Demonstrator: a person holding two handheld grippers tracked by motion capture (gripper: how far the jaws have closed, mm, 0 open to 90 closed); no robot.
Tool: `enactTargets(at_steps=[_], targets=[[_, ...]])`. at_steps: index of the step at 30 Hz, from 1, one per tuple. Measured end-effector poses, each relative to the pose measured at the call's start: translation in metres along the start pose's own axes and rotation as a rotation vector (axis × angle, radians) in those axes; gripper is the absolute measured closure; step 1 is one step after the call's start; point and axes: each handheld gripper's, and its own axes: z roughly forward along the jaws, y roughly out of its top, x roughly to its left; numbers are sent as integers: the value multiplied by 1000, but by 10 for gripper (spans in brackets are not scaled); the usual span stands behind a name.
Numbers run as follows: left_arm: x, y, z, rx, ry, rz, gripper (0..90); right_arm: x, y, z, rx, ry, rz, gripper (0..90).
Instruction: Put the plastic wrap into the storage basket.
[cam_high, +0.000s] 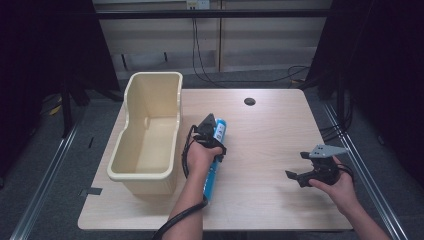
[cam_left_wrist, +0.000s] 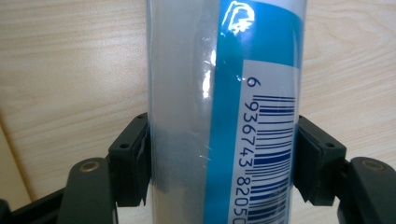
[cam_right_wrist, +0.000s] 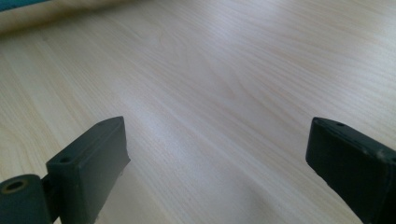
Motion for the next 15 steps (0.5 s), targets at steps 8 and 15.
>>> enactTargets(at_steps=[8, 15], targets=[[-7, 3, -19, -13, -18, 0, 322, 1, -1, -5, -14, -5, 14, 38], [-6, 6, -43, -12, -30, 8, 322, 0, -1, -3, -25, -8, 24, 17]])
